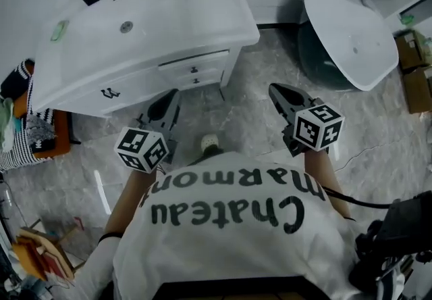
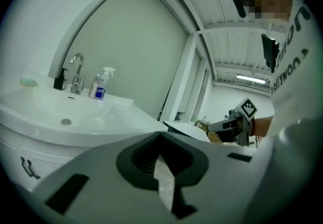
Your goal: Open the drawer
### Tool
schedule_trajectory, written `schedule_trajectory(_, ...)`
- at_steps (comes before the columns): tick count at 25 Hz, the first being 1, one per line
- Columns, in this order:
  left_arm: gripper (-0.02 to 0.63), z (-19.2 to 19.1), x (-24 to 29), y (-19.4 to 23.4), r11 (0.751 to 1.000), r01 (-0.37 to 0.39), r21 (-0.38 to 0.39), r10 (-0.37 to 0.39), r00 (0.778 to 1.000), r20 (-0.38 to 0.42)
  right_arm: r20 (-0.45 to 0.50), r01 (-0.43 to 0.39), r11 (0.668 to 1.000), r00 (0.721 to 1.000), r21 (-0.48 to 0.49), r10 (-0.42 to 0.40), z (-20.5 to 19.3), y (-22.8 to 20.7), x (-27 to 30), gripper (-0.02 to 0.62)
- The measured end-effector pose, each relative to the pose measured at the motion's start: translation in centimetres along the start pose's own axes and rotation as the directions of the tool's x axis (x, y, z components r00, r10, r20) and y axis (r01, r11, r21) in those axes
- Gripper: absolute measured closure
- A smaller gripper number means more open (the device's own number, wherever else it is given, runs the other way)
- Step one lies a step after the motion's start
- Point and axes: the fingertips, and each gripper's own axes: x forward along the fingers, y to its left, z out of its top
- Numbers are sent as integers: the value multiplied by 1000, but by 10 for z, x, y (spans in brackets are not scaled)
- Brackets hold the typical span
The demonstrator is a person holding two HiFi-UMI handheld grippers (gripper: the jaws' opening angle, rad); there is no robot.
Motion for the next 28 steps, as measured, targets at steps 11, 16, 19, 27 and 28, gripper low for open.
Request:
schedule_trajectory(11,597,-14,34,23,998,38,47,-35,998,-56,23,82,996,996,43,-83,13,-9,21,592)
schedule_trajectory(16,597,-25,46,13,996,90,25,-89,995,-45,4,116,989,993,88,-117,0,-18,15,592)
schedule_trajectory(19,597,-37,58,10,993,110,50,-107,993,-57,1,118,983,993,140,-119,-7,-26,20,592)
schedule_trajectory(27,595,-91,97,43,1000,-1,6,2,983,-185,-36,100,982,995,159,-95,-8,-45,34,592)
schedule_trajectory(28,595,-98,101,49,1000,-15,4,16,979,-203,-37,100,982,995,159,-95,-5,-49,35,592)
